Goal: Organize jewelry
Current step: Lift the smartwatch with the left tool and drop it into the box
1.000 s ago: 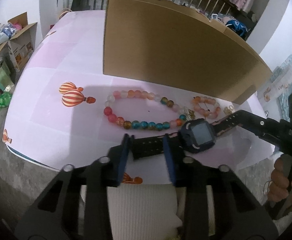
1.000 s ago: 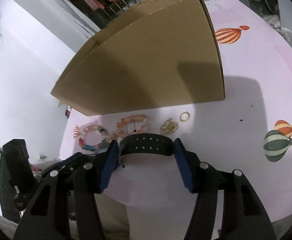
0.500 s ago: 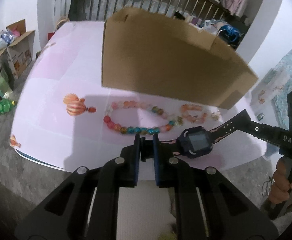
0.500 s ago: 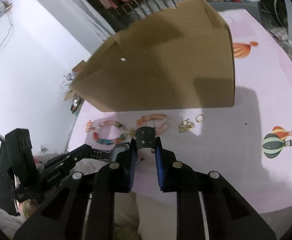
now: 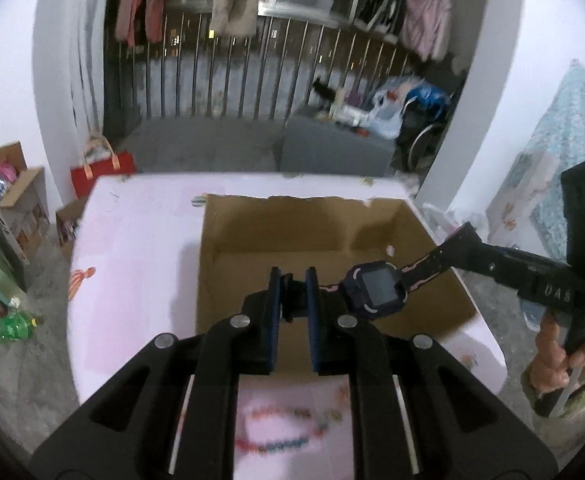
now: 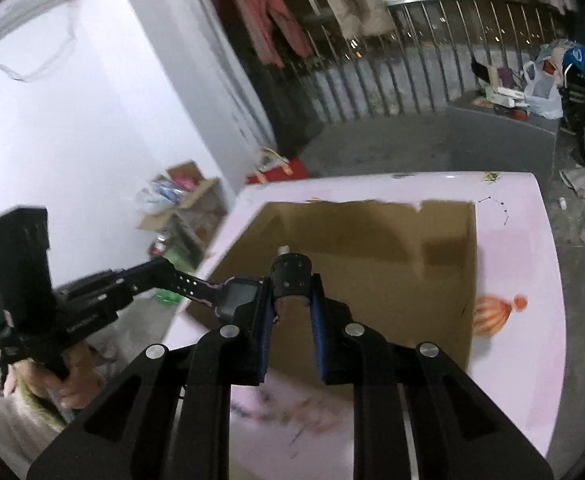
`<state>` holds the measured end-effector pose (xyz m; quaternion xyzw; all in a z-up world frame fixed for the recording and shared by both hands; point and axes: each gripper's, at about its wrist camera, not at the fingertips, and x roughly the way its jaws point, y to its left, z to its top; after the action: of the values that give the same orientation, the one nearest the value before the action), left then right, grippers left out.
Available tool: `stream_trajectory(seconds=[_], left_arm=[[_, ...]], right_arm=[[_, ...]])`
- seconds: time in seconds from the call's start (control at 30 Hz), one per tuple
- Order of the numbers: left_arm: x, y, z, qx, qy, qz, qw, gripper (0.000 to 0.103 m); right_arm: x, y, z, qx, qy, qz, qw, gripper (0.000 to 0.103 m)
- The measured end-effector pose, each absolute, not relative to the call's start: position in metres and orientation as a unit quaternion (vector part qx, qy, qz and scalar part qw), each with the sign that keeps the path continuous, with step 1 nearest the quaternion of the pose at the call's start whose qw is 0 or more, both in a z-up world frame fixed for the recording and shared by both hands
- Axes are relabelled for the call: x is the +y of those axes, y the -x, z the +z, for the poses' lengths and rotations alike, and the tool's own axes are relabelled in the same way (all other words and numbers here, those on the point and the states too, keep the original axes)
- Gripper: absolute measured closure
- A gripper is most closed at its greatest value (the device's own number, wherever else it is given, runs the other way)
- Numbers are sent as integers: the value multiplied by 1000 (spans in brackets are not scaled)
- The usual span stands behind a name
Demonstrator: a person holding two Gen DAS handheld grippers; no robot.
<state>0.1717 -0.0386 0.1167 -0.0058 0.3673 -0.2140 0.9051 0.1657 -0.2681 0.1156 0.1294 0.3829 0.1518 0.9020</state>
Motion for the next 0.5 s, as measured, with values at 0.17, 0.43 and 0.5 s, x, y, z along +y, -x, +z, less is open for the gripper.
stream_trajectory(seconds=[0.17,0.43,0.5], left_arm=[[-84,-271,85,448,-58,-180,874,92],[-135,-335,24,542,-142,-149,815,92],[-143,-341,21,546,-156,-143,810,92]], right_arm=[[-269,-240,80,464,-106,106,873,85],[-268,-302,31,558,-79,50,824,82],[-271,-305,24,574,-78,41,814,75]])
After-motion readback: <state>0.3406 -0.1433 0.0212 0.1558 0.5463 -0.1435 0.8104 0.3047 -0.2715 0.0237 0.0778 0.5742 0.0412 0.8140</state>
